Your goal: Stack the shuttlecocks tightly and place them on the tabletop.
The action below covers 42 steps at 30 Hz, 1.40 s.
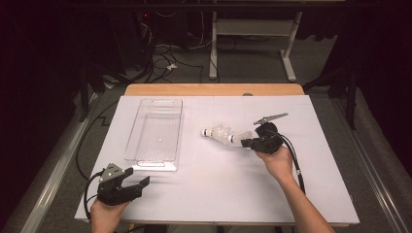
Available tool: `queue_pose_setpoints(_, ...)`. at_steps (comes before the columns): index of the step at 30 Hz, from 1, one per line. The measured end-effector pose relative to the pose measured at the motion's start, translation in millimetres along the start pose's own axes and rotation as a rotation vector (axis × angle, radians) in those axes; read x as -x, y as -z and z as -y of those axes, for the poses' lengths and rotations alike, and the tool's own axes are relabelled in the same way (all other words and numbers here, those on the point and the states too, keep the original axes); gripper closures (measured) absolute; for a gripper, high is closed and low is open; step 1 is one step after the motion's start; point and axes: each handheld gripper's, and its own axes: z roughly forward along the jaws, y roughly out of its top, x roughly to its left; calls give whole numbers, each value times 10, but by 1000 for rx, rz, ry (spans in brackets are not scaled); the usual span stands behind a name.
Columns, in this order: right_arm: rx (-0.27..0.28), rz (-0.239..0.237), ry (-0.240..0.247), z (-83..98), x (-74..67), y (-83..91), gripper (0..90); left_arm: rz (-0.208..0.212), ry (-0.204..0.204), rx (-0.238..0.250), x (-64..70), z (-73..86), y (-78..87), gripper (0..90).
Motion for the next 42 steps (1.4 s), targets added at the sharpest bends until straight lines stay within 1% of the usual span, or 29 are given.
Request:
queue_pose_setpoints(4,-3,-3,10,-38,-20,-59,900,-1,2,3,-4,2,6,283)
queue_pose_setpoints(12,3,-6,7,-120,-44,-119,900,2,2,1,-9,2,4,283)
queue_pose_setpoints(18,0,-9,5,-150,-54,-209,900,5,3,3,-10,3,8,281)
queue_pose_setpoints(20,2,-10,13,-167,-62,-235,900,5,3,3,-11,2,8,281)
queue_pose_setpoints(27,8,-9,17,-232,-103,-296,900,5,2,4,-11,3,9,280)
queue_pose_setpoints(31,20,-13,1,-241,-91,-320,900,6,3,4,-13,3,8,280)
queue_pose_setpoints(41,33,-23,-11,-252,-76,-352,900,4,1,2,-10,2,7,281)
queue_pose_setpoints(42,33,-24,-7,-255,-75,-359,900,3,1,3,-11,2,8,280)
